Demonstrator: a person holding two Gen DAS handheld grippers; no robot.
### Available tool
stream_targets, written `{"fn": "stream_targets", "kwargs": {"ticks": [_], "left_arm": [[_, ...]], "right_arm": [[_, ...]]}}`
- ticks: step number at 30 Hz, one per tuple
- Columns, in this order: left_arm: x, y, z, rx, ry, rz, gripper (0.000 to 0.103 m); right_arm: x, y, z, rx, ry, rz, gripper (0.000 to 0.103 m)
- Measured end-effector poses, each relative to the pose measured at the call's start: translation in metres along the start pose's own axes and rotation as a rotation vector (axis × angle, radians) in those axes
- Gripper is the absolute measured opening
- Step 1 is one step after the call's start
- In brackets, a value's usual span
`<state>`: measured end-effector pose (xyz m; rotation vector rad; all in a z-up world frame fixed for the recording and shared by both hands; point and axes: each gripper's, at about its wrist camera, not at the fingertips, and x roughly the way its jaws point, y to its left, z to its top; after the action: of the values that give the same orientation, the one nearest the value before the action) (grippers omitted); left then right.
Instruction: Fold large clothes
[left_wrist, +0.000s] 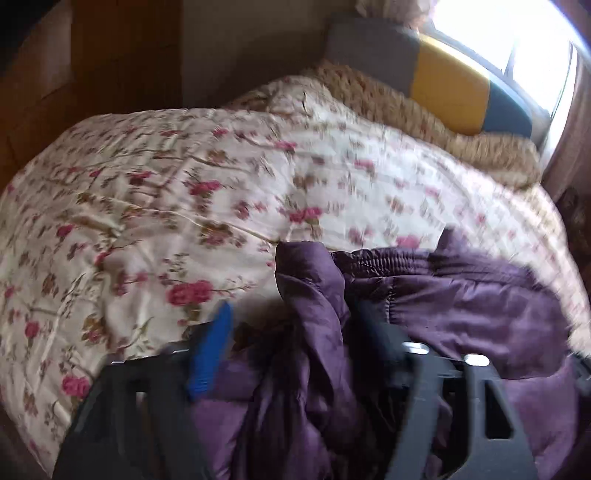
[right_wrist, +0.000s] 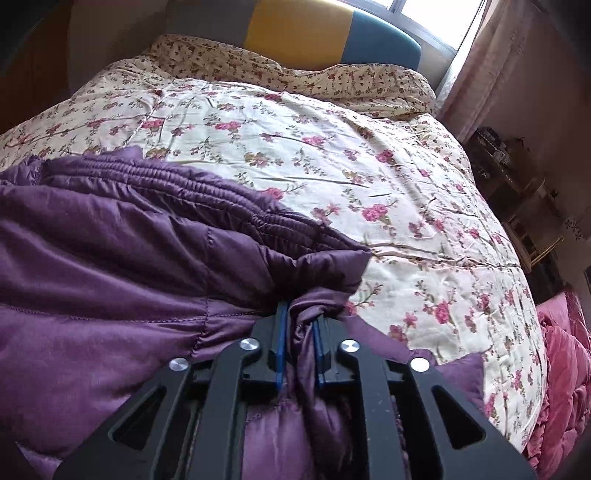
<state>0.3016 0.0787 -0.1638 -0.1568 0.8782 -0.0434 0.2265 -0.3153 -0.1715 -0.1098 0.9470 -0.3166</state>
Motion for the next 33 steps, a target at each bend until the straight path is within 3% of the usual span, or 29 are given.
{"fn": "stream_targets", "kwargs": {"ticks": [2,7,11,14,23,33], "left_arm": [[-0.017,0.001,-0.001,0.005,-0.039,0.012,0.073],[-0.058,-0.01,-0.01,0.019,-0.126,-0.037,0.073],[-0.071,-0.035,-0.028,0.08,-0.151,-0.08,0.073],[-0.065,-0.048,-0.041,0.112,-0.132,-0.09,0.073],[-0.031,-0.048,-0.066,0.129,-0.107,-0.078,0.074],[-0.02,-0.048,-0.068,0.114,-0.095,-0.085,0.074]], "right_arm": [[-0.01,-0.005,0.002,0.025,-0.018,0.005,0.041],[-0.056,0.002,0.005,0.067,-0.11,0.093,0.042],[-0.086,0.04,0.001,0.048,-0.153,0.224,0.046],[-0.094,0.072,-0.004,0.022,-0.172,0.273,0.046],[-0.065,0.124,-0.023,-0.064,-0.161,0.192,0.046],[-0.044,0.129,-0.03,-0.082,-0.155,0.167,0.046]]}}
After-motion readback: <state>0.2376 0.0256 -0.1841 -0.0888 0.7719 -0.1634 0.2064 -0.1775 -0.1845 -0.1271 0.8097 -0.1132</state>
